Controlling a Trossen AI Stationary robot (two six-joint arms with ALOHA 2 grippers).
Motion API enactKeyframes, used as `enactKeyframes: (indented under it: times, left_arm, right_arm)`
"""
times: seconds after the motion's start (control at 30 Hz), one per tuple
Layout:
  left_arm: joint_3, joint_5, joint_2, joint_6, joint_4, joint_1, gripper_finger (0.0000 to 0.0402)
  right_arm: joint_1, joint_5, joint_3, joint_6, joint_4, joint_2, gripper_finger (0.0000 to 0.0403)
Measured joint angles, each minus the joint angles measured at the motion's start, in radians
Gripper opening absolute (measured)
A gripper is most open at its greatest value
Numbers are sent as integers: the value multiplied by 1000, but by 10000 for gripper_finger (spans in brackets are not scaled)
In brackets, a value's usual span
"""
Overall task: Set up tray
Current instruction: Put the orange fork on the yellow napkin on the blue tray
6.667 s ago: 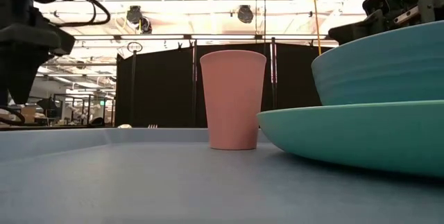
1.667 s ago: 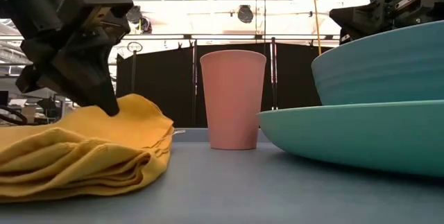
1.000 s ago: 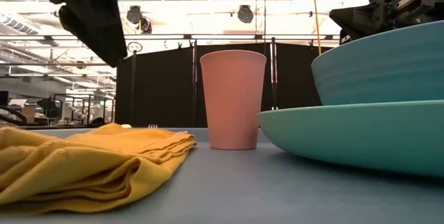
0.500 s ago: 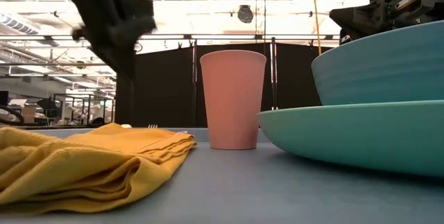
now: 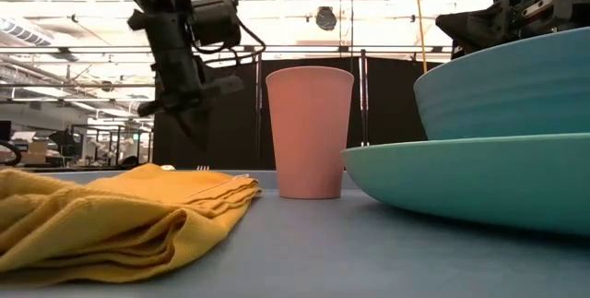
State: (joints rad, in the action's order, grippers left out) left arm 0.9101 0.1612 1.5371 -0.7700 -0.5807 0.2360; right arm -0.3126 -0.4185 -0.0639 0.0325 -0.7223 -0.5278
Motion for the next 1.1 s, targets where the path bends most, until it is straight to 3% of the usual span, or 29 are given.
enactKeyframes:
  times: [0.13, 0.4, 0.5, 0.8, 1.1]
  left_arm:
    - [29, -3, -2, 39, 3, 41, 30]
    - [30, -11, -2, -47, -38, 43, 148]
    - [30, 0, 11, -85, -84, 42, 175]
    - [30, 11, 123, -73, -90, 49, 184]
    - [36, -42, 230, -47, -19, 89, 184]
  right_arm:
    - [0, 4, 0, 8, 20, 0, 0]
    - [0, 3, 0, 0, 78, 0, 0]
    - [0, 3, 0, 0, 76, 0, 0]
    - [0, 3, 0, 0, 75, 0, 0]
    - [0, 3, 0, 0, 67, 0, 0]
